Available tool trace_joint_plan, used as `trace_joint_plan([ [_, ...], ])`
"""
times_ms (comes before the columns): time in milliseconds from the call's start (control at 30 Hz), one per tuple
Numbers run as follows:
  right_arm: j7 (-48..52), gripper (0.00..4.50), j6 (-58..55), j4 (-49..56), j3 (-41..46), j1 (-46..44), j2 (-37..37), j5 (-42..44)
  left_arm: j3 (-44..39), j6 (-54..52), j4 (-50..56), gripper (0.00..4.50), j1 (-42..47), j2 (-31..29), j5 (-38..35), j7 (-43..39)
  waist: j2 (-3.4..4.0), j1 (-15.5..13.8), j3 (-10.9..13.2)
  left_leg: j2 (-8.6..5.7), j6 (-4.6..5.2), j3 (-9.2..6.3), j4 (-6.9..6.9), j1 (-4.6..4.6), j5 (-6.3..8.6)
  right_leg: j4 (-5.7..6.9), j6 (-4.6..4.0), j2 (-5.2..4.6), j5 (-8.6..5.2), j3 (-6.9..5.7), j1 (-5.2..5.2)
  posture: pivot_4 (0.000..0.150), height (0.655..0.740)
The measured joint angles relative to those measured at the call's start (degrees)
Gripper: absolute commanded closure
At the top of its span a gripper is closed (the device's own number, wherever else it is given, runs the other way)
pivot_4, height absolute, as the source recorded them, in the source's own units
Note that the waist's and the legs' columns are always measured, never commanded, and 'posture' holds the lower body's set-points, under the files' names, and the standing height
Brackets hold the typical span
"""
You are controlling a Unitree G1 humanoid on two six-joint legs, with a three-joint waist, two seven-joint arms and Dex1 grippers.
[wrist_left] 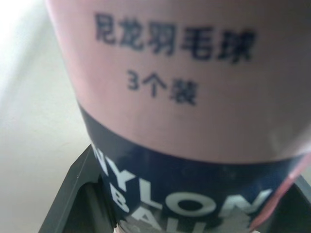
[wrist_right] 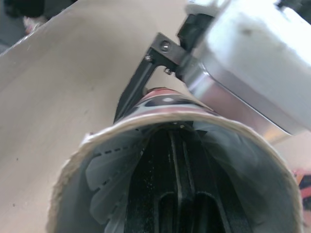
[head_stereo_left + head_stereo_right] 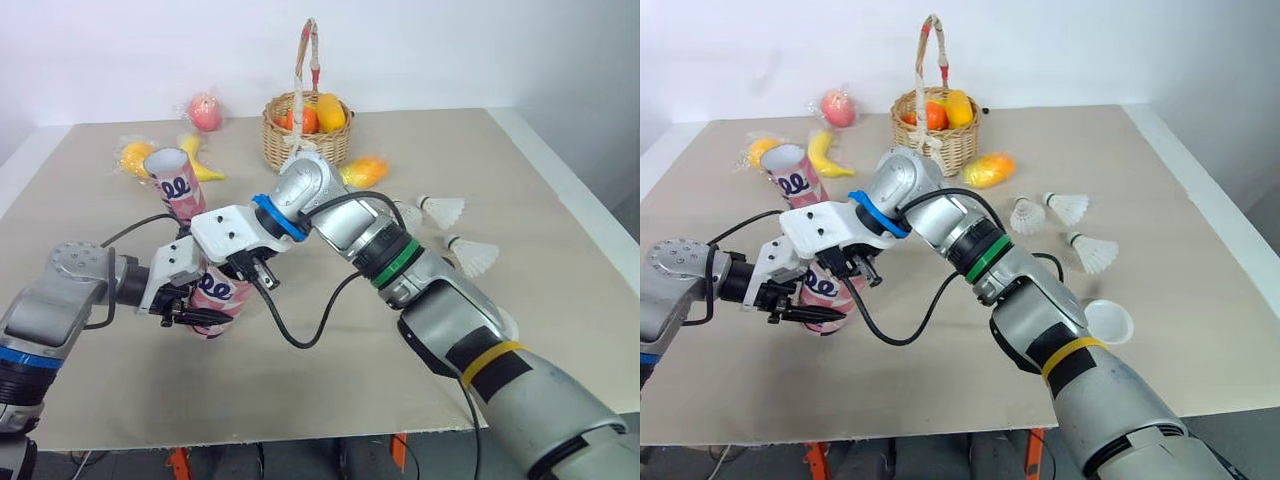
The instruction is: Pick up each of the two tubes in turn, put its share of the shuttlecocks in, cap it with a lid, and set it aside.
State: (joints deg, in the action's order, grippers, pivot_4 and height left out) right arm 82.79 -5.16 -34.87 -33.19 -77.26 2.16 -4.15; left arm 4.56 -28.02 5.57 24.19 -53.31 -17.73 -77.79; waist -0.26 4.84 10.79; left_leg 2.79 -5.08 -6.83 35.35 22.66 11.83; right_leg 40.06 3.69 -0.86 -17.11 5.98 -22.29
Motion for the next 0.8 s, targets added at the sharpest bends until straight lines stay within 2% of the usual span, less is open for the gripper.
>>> trace_joint_plan([
  [167, 0.2, 4.43, -0.2, -0.2, 0.7, 0.4, -0.4, -0.7, -0.2, 0.0, 0.2, 1.83, -0.4, 0.0, 0.4, 0.4, 0.00, 0.4, 0.0, 0.10, 0.06, 0.01, -0.03, -0.16, -0.04, 0.03, -0.01, 0.15, 0.01, 0.08, 0.09, 0.150, 0.7400],
  [267, 4.0, 4.43, -0.3, -1.4, 1.5, -0.5, 0.0, 0.1, -0.2, 0.0, 0.9, 1.83, -0.4, 0.3, 0.3, 0.8, -0.03, 0.4, 0.0, 0.10, 0.03, 0.01, -0.01, -0.06, -0.06, 0.01, 0.03, 0.14, 0.01, 0.07, 0.08, 0.150, 0.7400],
  [567, 7.1, 4.43, 1.9, -4.4, 2.8, -8.8, 7.7, 8.5, -0.2, -0.2, 2.3, 1.83, -0.7, 0.7, -0.2, 1.4, -0.08, -0.5, 0.1, 0.05, -0.01, 0.02, -0.03, 0.14, -0.06, -0.06, -0.11, 0.03, 0.03, 0.03, -0.04, 0.150, 0.7400],
  [800, 7.1, 4.43, 1.6, 0.4, 2.6, -4.9, 17.9, 13.7, -0.6, -0.5, 2.8, 1.83, -1.1, 1.4, -0.5, 2.4, -0.09, -0.7, 0.1, -0.06, -0.01, 0.02, -0.02, 0.20, -0.06, -0.08, 0.08, -0.09, -0.07, 0.02, -0.05, 0.150, 0.7400],
])
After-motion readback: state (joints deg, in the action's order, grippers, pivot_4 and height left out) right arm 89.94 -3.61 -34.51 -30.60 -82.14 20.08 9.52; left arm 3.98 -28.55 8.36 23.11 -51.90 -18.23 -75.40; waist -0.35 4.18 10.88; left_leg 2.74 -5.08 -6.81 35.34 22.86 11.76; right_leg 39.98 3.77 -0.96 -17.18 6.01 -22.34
